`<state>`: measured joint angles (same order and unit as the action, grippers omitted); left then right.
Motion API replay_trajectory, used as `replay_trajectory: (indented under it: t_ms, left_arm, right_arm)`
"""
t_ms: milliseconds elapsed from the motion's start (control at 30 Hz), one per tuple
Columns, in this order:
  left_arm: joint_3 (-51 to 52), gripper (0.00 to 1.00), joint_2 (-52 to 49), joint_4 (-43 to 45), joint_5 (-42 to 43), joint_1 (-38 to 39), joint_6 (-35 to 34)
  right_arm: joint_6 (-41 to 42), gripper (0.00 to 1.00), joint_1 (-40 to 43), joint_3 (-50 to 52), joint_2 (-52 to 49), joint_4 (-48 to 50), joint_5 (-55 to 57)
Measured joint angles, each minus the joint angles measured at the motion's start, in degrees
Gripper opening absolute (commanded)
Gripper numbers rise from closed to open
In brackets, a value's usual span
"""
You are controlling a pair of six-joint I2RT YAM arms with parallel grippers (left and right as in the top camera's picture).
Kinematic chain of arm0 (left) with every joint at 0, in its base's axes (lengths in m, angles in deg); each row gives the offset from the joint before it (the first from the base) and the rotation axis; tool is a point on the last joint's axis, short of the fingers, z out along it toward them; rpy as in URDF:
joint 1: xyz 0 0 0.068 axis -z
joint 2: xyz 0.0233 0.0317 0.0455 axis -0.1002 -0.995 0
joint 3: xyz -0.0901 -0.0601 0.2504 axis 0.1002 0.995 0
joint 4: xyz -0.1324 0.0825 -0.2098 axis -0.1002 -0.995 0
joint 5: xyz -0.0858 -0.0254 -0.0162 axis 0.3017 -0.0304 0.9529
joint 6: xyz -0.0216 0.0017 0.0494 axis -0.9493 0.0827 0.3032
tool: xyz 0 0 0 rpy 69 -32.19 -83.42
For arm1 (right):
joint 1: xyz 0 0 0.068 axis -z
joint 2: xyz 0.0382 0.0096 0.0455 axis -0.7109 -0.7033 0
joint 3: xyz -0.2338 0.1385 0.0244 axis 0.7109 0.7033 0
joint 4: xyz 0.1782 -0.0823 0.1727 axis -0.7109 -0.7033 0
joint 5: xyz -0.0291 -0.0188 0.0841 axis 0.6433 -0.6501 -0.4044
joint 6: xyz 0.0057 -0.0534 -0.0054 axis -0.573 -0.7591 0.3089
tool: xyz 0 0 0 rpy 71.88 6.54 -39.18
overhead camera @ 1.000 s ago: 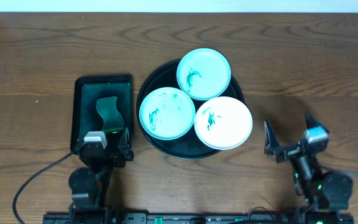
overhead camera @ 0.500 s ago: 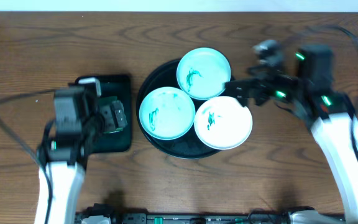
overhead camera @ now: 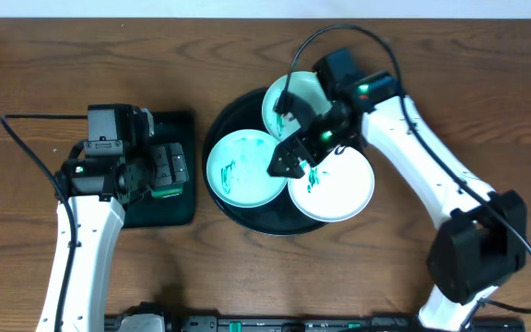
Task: Clean dirty plates on tray and stack at the side
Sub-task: 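Reach the right gripper to the rim of the left plate and grip it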
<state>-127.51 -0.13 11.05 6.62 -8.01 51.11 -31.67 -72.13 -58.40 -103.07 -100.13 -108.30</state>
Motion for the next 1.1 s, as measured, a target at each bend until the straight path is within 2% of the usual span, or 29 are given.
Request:
replay_trajectory:
  t_ms: [200,367,467,700,867,1000,1100]
  left_arm:
    - [0.0,0.97,0.0,-1.1,0.2,0.0,0.0]
    - [0.0,0.97,0.0,-1.0,2.4,0.0,0.0]
    - [0.0,0.97,0.0,-0.8,3.2,0.0,0.0]
    - [0.0,0.97,-0.5,-0.7,3.5,0.0,0.0]
    - [0.0,0.97,-0.7,-0.7,3.5,0.0,0.0]
    - [0.0,0.86,-0.7,-0.7,3.5,0.0,-0.2]
    - [0.0,0.86,-0.7,-0.5,3.5,0.0,-0.2]
  right_arm:
    - [2.5,0.99,-0.8,0.0,-0.4,2.6,1.6]
    - [12.7,0.99,-1.3,0.0,-0.6,4.6,13.4]
    - [15.5,0.99,-1.2,-0.1,-1.8,6.2,17.3]
    - [17.4,0.91,-1.3,-0.1,-9.9,11.6,16.0]
    - [18.7,0.9,-1.3,-0.1,-14.7,14.7,14.0]
    - [19.2,0.79,-1.3,-0.2,-15.0,16.1,12.9]
    - [19.8,0.69,-1.3,-0.2,-15.0,17.0,12.5]
